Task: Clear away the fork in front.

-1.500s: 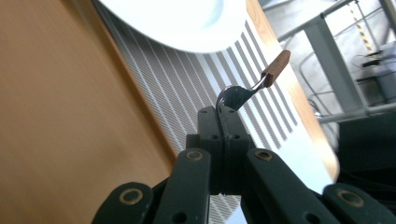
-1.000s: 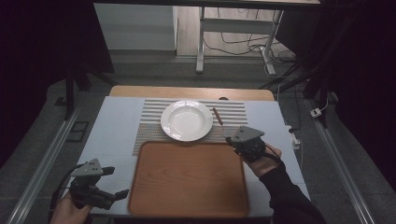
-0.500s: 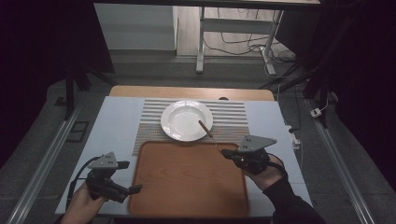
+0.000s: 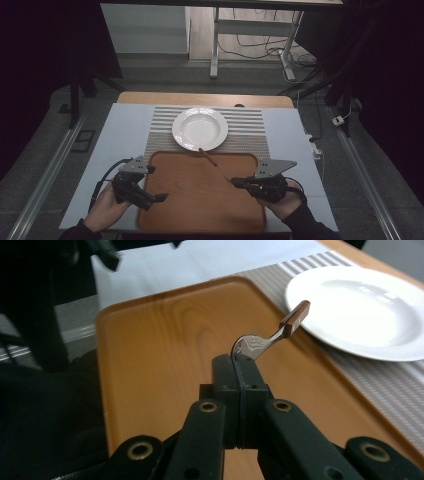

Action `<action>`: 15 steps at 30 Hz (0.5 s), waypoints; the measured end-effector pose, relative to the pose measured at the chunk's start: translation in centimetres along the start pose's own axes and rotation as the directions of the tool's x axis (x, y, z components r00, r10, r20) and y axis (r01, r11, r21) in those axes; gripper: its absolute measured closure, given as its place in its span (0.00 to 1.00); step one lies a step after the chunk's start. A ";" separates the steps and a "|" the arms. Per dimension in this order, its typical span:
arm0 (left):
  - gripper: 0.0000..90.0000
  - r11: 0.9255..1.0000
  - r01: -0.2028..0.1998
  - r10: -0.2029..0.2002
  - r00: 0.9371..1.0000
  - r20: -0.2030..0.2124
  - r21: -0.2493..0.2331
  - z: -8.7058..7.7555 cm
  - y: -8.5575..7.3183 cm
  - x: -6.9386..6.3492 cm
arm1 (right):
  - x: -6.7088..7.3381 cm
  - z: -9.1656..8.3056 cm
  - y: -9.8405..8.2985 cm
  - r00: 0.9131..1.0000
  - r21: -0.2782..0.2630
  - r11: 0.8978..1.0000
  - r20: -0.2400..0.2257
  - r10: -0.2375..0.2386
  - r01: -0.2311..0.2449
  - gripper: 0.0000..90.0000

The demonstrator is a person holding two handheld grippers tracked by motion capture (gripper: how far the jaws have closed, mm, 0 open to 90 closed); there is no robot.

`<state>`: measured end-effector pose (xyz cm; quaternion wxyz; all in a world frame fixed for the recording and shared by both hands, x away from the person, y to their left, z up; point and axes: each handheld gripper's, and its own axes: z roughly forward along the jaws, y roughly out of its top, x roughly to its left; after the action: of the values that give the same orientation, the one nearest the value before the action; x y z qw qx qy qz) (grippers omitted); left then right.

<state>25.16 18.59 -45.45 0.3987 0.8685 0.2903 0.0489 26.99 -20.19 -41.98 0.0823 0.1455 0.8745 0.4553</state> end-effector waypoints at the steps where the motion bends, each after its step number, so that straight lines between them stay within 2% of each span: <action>1: 0.00 1.000 -0.014 0.014 1.000 -0.001 0.001 0.2 0.5 0.0 | 0.1 0.0 -0.1 1.000 -0.001 1.000 -0.012 -0.002 0.002 1.00; 5: 0.00 0.999 -0.032 0.032 0.999 0.004 0.006 0.7 1.3 0.0 | 0.6 0.1 -0.2 0.999 -0.010 1.000 -0.047 0.000 0.000 1.00; 6: 0.00 0.999 -0.043 0.042 0.999 0.007 0.014 0.9 1.6 0.0 | 0.9 0.1 -0.3 0.997 -0.013 1.000 -0.073 0.000 -0.001 1.00; 7: 0.00 0.999 -0.048 0.048 0.999 0.009 0.016 1.0 1.8 0.0 | 0.9 0.1 -0.3 0.997 -0.013 1.000 -0.073 0.000 -0.001 1.00; 8: 0.00 0.998 -0.059 0.059 0.998 0.011 0.017 1.2 2.1 0.0 | 1.2 0.1 -0.4 0.995 -0.015 1.000 -0.101 -0.001 0.000 1.00; 10: 0.00 0.997 -0.080 0.079 0.997 0.023 0.022 1.6 2.7 -0.1 | 1.5 0.2 -0.5 0.992 -0.014 1.000 -0.125 -0.001 -0.001 1.00; 11: 0.00 0.995 -0.094 0.093 0.995 0.027 0.024 1.9 3.1 -0.2 | 1.5 0.2 -0.5 0.992 -0.014 1.000 -0.125 -0.001 -0.001 1.00; 12: 0.00 0.990 -0.134 0.133 0.991 0.029 0.044 2.5 3.6 -0.4 | 1.7 0.3 -0.5 0.989 -0.016 1.000 -0.149 -0.002 0.000 1.00; 13: 0.00 0.990 -0.134 0.133 0.991 0.029 0.044 2.5 3.6 -0.4 | 1.8 0.3 -0.5 0.986 -0.018 1.000 -0.164 -0.003 0.000 1.00; 15: 0.00 0.982 -0.178 0.176 0.983 0.048 0.061 3.2 4.1 -0.5 | 2.0 0.4 -0.5 0.981 -0.023 1.000 -0.193 -0.011 0.007 1.00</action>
<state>27.63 14.06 -44.57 0.3703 0.9043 0.2048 0.0562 25.08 -19.48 -42.58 0.0008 0.0956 0.8739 0.4767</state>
